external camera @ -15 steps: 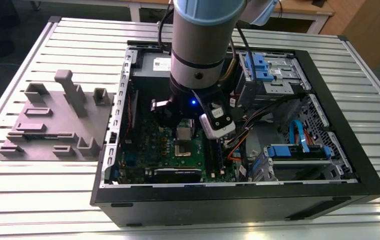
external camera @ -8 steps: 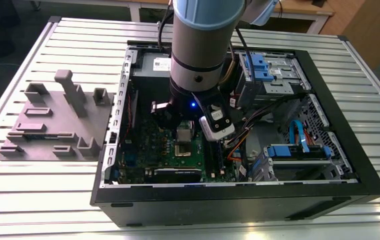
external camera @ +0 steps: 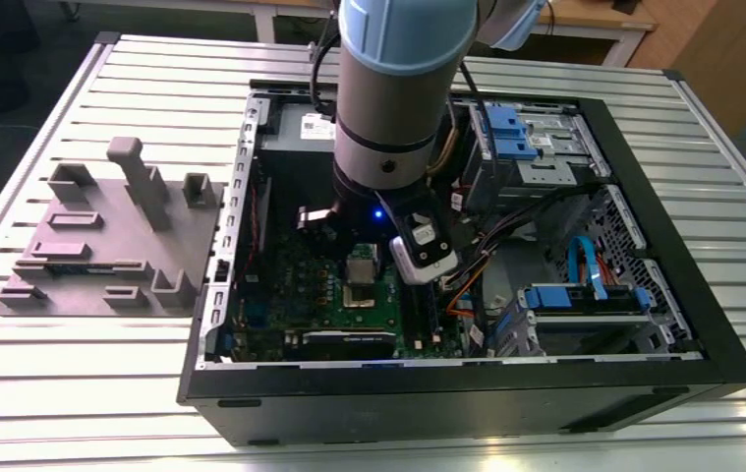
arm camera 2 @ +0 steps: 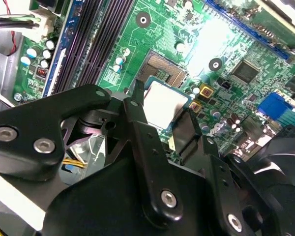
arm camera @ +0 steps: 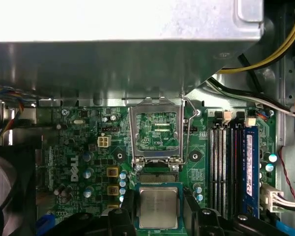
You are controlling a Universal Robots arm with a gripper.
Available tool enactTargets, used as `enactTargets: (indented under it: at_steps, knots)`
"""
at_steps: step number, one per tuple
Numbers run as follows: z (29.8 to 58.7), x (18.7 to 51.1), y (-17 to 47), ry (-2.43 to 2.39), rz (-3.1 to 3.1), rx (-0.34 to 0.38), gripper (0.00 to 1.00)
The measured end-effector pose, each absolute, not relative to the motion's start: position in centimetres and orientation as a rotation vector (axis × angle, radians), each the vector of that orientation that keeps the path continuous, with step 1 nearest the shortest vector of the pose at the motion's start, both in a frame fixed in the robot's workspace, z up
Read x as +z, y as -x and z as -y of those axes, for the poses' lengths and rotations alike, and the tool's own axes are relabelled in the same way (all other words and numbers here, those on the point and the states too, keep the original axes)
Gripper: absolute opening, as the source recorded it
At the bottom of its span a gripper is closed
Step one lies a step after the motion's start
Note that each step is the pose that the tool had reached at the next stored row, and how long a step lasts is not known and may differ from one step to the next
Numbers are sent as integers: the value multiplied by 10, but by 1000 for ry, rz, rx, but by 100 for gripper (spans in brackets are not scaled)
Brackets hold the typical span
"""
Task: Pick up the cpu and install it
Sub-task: 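Place the cpu into insertion slot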
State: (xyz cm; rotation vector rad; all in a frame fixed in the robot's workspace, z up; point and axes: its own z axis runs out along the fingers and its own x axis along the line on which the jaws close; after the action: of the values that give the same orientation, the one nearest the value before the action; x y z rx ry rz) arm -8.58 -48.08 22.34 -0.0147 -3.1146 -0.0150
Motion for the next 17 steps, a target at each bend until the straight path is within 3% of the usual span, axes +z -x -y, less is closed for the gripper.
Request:
enactTargets:
  at_steps: [10,17]
  knots:
    - [483,215,86,14,3115,-13,47]
    - [483,213,86,12,3117,26,47]
